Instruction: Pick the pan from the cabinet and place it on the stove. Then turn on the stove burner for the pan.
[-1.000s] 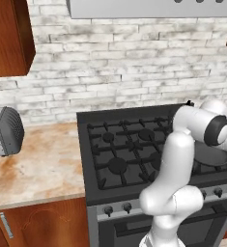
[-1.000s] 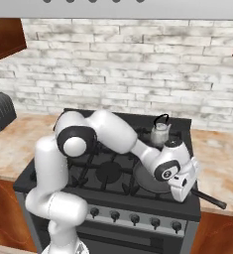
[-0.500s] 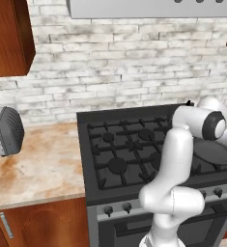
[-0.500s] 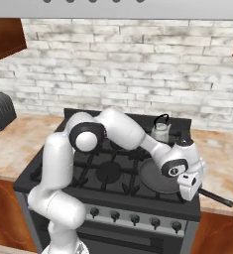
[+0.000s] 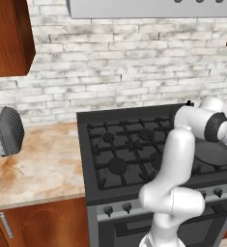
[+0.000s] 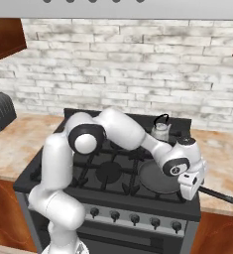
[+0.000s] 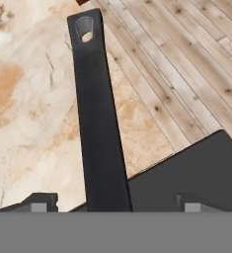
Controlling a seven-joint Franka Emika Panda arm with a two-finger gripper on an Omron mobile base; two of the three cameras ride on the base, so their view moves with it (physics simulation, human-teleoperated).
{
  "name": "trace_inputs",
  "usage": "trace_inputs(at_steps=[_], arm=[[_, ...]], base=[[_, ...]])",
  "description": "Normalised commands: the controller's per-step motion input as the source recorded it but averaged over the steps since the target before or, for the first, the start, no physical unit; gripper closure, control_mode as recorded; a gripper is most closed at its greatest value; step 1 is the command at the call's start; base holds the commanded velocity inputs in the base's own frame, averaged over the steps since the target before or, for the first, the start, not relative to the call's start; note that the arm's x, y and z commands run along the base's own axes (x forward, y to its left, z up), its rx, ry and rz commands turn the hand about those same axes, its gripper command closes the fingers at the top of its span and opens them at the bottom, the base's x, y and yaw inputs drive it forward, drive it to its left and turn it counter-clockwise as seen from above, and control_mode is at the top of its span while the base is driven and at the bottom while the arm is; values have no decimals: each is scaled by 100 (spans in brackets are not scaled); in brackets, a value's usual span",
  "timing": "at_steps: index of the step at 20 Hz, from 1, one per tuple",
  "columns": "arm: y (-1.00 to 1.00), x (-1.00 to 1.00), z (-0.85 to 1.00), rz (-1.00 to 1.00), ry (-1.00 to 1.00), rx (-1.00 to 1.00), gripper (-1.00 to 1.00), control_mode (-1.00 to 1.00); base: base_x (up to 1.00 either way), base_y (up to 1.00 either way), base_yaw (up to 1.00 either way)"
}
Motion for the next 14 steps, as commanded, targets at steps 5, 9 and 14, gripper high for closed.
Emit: trace_inputs(at_steps=[5, 9, 14], arm=[[4, -31, 31, 0, -1, 0, -100, -100], [20, -54, 41, 1, -6, 0, -100, -100], [42, -78, 43, 0, -11, 0, -100, -100]], base=[[0, 0, 0], [0, 0, 0], [0, 0, 0]])
